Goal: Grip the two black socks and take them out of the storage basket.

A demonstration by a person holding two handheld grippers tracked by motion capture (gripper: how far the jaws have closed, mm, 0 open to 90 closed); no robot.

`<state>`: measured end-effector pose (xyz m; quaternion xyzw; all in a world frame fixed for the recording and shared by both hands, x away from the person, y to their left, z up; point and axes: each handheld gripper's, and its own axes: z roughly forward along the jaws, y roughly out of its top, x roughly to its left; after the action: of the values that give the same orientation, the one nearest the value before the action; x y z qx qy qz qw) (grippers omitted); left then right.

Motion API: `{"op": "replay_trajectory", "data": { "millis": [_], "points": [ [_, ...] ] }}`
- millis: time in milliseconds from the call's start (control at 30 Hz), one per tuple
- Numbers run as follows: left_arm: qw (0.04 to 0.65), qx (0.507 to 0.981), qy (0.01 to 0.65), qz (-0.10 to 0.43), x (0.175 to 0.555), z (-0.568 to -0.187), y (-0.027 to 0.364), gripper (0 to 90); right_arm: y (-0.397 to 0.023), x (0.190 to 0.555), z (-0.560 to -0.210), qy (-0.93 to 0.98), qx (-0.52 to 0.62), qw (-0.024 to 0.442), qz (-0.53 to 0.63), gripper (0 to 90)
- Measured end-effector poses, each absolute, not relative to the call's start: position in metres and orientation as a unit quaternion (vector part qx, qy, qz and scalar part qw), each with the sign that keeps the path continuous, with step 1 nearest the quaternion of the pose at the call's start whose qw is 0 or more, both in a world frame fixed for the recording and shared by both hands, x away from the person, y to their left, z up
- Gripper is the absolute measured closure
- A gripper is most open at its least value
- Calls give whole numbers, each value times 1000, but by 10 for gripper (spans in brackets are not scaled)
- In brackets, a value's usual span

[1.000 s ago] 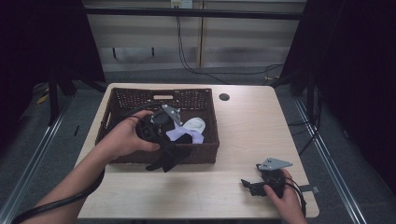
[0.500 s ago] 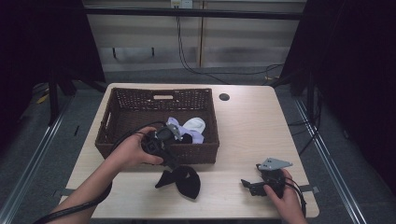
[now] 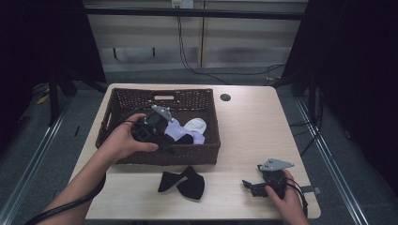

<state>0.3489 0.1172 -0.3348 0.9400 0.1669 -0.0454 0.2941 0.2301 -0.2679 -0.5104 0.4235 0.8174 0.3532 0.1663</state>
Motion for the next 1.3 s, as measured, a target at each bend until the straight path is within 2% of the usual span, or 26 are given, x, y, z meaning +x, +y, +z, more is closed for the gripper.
{"op": "replay_trajectory", "data": {
  "millis": [333,533,867,1300],
  "points": [
    [294,938,183,-7,382,-340,117,434,-268,230,-510,817,424,166,354,120],
    [297,931,211,-11,401,-358,114,429,-268,230,-510,817,425,166,354,120],
    [278,936,214,-9,423,-378,111,416,-268,230,-510,817,425,166,354,120],
    [270,940,207,-22,433,-407,107,399,-268,230,-510,817,425,166,354,120]
  ]
}}
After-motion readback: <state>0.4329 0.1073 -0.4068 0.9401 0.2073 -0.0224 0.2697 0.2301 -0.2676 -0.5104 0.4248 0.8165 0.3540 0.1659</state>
